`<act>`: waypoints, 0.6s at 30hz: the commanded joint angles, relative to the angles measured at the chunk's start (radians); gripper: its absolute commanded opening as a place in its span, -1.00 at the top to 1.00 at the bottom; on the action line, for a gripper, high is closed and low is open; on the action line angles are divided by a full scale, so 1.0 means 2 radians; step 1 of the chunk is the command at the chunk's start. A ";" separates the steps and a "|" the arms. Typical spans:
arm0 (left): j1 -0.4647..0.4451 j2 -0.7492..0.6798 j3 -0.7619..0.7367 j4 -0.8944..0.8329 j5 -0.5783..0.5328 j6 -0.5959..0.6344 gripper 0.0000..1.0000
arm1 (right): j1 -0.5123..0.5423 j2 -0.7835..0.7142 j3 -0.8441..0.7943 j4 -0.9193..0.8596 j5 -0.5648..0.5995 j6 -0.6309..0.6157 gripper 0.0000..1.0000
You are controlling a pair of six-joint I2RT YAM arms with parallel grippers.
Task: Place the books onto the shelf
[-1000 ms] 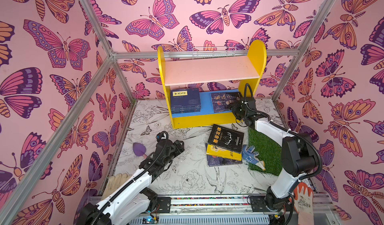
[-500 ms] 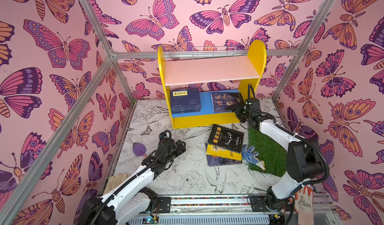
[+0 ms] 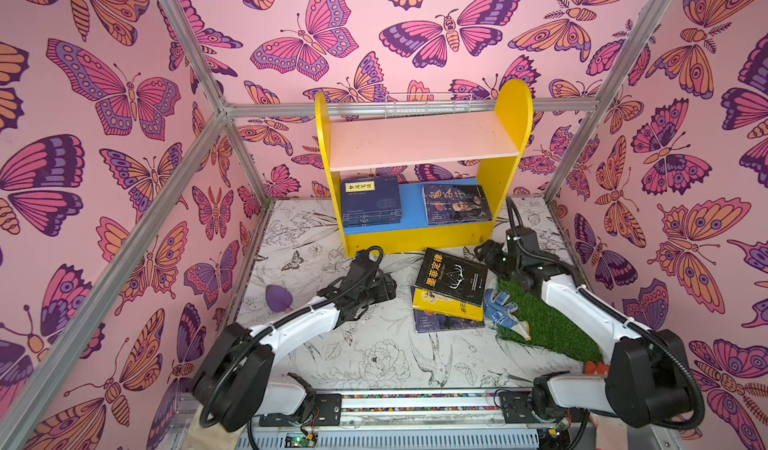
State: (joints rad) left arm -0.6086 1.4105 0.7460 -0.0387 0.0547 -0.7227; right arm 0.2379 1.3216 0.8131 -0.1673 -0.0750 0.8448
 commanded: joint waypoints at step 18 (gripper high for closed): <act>-0.020 0.215 0.067 0.182 0.081 -0.017 -0.51 | -0.003 0.058 -0.036 -0.013 -0.052 -0.067 -0.22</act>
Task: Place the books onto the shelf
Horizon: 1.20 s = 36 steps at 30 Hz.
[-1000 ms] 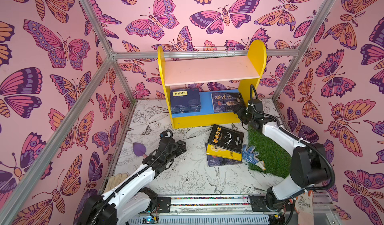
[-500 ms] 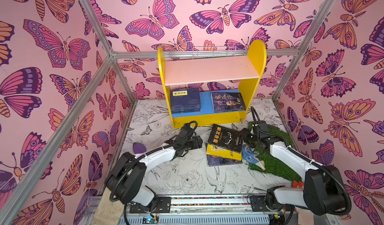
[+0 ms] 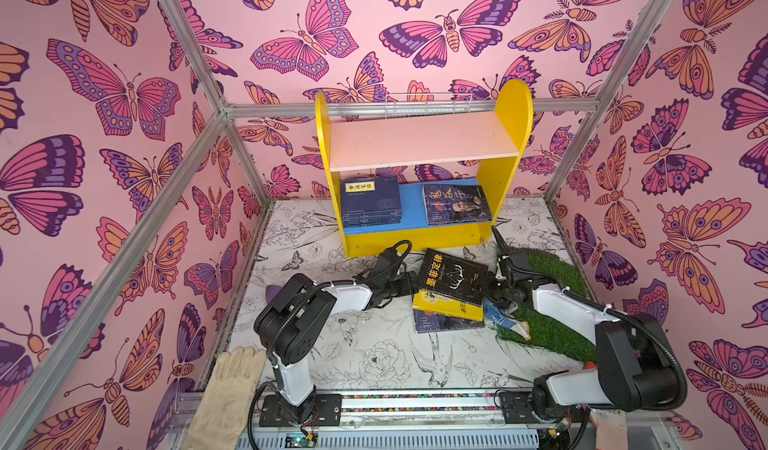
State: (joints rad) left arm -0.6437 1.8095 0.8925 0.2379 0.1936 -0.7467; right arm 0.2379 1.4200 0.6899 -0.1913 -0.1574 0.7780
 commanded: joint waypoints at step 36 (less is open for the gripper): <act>-0.004 -0.154 -0.101 0.114 0.045 0.039 1.00 | 0.018 -0.045 0.017 0.038 0.005 -0.068 -0.17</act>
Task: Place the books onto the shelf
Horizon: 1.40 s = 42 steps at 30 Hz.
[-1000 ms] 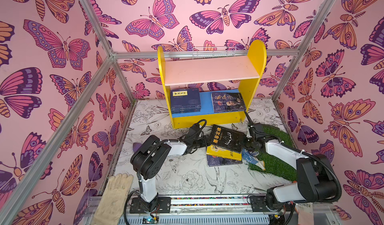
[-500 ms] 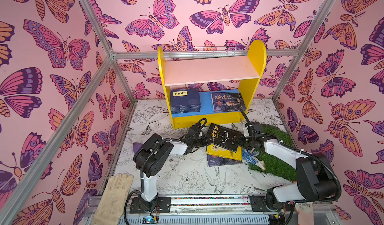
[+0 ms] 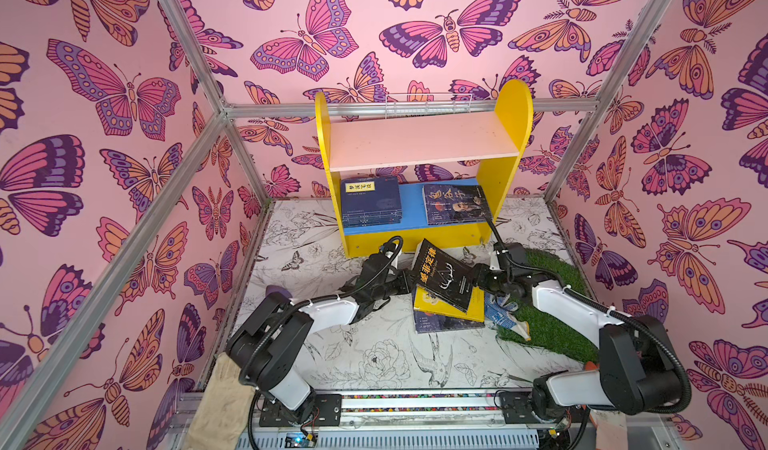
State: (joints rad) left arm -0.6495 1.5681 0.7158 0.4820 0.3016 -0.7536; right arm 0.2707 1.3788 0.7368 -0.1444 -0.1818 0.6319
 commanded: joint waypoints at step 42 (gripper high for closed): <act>-0.017 -0.133 -0.005 0.263 -0.171 -0.139 1.00 | 0.150 -0.081 0.006 0.397 0.008 0.197 -0.34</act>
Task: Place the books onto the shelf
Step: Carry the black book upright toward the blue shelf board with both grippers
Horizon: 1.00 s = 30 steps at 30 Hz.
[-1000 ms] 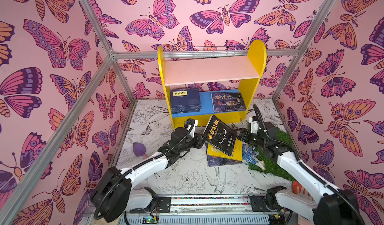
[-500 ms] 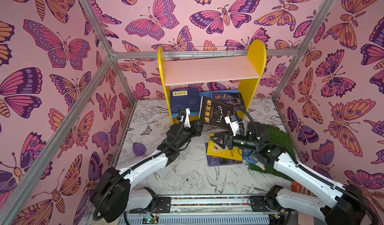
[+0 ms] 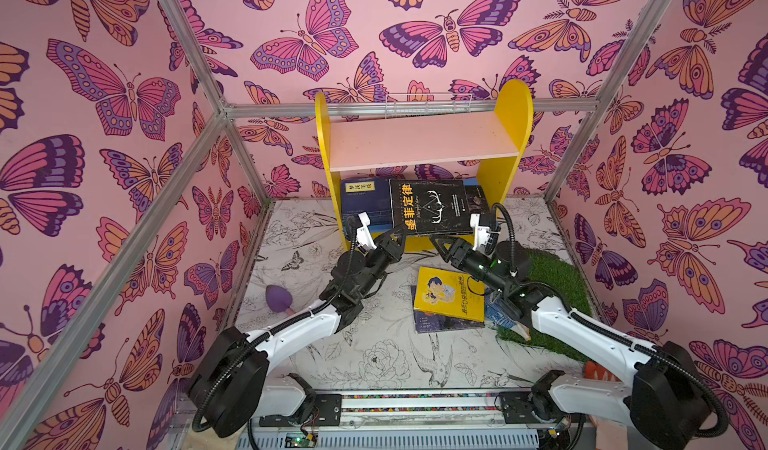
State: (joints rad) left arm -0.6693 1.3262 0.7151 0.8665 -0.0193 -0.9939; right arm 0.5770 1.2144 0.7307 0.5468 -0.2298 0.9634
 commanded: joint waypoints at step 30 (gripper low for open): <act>-0.043 0.091 0.002 0.111 0.016 -0.053 0.93 | -0.022 0.088 0.119 0.129 0.067 0.103 0.93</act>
State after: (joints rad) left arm -0.7197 1.5257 0.7250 1.1107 -0.1154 -1.1687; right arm 0.5232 1.4155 0.8982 0.6792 -0.0929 1.2087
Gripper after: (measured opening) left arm 0.157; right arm 0.110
